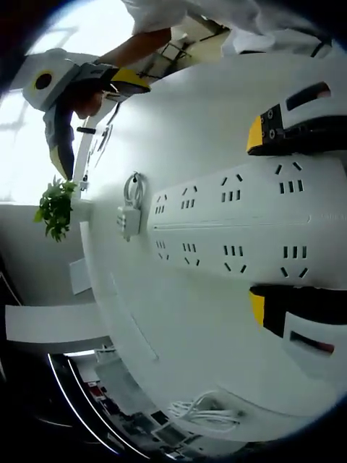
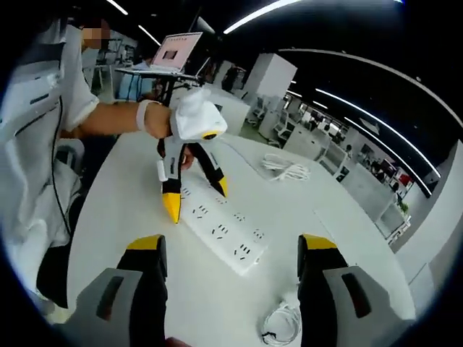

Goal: Straighten the power strip on the desk, plug the charger into it

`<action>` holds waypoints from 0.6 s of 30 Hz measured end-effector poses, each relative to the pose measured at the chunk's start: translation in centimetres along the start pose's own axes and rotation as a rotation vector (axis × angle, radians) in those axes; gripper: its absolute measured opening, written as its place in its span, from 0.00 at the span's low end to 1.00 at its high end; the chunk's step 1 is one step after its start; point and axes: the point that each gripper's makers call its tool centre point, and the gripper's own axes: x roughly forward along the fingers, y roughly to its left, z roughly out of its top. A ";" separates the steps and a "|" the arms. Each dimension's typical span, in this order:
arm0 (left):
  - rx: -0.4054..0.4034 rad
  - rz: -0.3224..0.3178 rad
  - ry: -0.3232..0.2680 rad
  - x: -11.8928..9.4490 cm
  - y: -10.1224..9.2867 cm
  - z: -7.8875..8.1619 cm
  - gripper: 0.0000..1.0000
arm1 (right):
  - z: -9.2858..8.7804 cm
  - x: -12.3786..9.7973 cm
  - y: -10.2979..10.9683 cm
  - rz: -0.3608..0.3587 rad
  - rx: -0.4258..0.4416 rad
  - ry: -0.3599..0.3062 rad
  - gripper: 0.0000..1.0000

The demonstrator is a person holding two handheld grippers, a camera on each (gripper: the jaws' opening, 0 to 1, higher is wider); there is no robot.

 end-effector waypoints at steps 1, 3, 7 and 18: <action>0.001 -0.001 -0.001 0.0 0.0 0.0 0.75 | 0.0 0.2 -0.1 0.007 -0.003 -0.005 0.72; 0.002 -0.002 -0.003 0.0 0.0 0.0 0.75 | -0.2 0.6 -0.6 0.005 -0.010 0.001 0.72; 0.003 -0.005 -0.002 0.0 0.0 0.0 0.75 | -0.4 1.5 -0.9 0.031 -0.017 0.008 0.72; 0.005 -0.008 0.006 -0.1 -0.3 -0.2 0.75 | -2.0 4.2 -1.5 0.115 -0.057 0.086 0.73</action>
